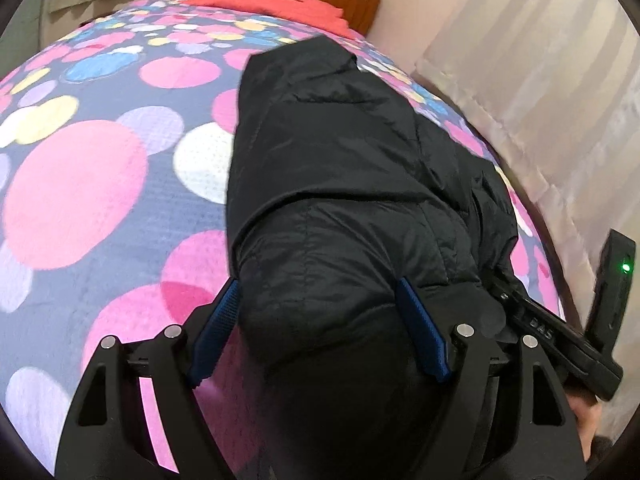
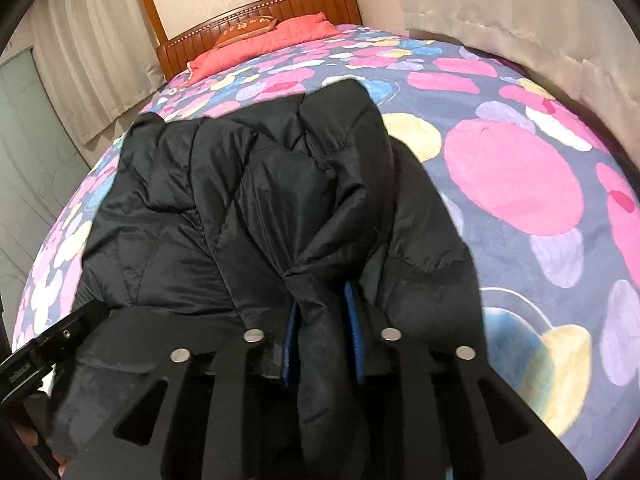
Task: Fold large clothes
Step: 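Lift and straighten the folded jacket bundle with both tools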
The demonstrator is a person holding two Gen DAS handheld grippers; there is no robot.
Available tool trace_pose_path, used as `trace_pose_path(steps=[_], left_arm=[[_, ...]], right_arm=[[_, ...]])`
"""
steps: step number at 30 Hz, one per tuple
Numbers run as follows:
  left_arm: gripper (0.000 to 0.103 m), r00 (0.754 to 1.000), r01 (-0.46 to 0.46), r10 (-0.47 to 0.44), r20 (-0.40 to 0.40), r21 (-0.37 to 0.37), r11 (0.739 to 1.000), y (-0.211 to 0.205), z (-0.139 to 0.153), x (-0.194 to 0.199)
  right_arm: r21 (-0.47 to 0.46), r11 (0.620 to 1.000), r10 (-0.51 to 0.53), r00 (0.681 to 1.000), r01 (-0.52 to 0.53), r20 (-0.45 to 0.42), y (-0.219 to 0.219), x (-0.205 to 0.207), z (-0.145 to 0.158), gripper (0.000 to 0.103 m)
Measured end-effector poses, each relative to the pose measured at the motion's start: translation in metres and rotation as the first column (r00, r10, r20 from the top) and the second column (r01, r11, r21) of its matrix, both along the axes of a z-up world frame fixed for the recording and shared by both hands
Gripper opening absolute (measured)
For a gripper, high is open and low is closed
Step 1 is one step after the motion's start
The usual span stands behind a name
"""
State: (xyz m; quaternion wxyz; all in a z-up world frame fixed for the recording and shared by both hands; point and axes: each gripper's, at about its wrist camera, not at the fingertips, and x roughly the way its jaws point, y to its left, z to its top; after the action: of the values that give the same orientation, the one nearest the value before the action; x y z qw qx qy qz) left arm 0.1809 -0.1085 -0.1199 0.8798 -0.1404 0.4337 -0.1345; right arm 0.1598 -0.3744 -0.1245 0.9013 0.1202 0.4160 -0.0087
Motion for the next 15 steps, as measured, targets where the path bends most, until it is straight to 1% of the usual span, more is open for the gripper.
trace_pose_path(steps=[1,2,4,6,8,11,15], left_arm=[[0.078,1.0,-0.019,0.019,0.007,0.01,1.0,0.002,0.008,-0.004],[0.078,0.999,-0.031,0.031,0.034,0.007,1.0,0.004,0.017,-0.008],[0.078,0.995,-0.046,0.045,0.086,0.002,0.999,0.005,0.034,-0.011],[0.078,0.99,-0.064,0.064,0.126,0.002,0.998,0.005,0.049,-0.007],[0.078,0.988,-0.078,0.076,0.134,0.013,0.997,0.004,0.056,0.002],[0.078,0.987,-0.115,0.111,0.118,0.026,0.993,0.001,0.056,0.019],[0.078,0.991,-0.118,0.116,0.065,0.025,0.993,-0.003,0.045,0.039]], right_arm=[[-0.015,1.0,-0.006,1.0,0.006,-0.006,0.002,-0.005,0.011,0.025],[-0.029,1.0,-0.01,1.0,0.011,0.004,0.004,-0.01,0.022,0.025],[-0.069,0.998,-0.011,0.998,0.014,0.055,0.011,-0.017,0.048,0.025],[-0.088,0.996,-0.001,0.994,0.01,0.107,0.016,-0.016,0.071,0.025],[-0.089,0.996,0.021,0.991,-0.009,0.131,0.02,-0.007,0.083,0.025],[-0.103,0.994,0.046,0.991,-0.033,0.127,0.026,0.017,0.083,0.025],[-0.116,0.991,0.07,0.994,-0.061,0.078,0.027,0.044,0.062,0.025]])
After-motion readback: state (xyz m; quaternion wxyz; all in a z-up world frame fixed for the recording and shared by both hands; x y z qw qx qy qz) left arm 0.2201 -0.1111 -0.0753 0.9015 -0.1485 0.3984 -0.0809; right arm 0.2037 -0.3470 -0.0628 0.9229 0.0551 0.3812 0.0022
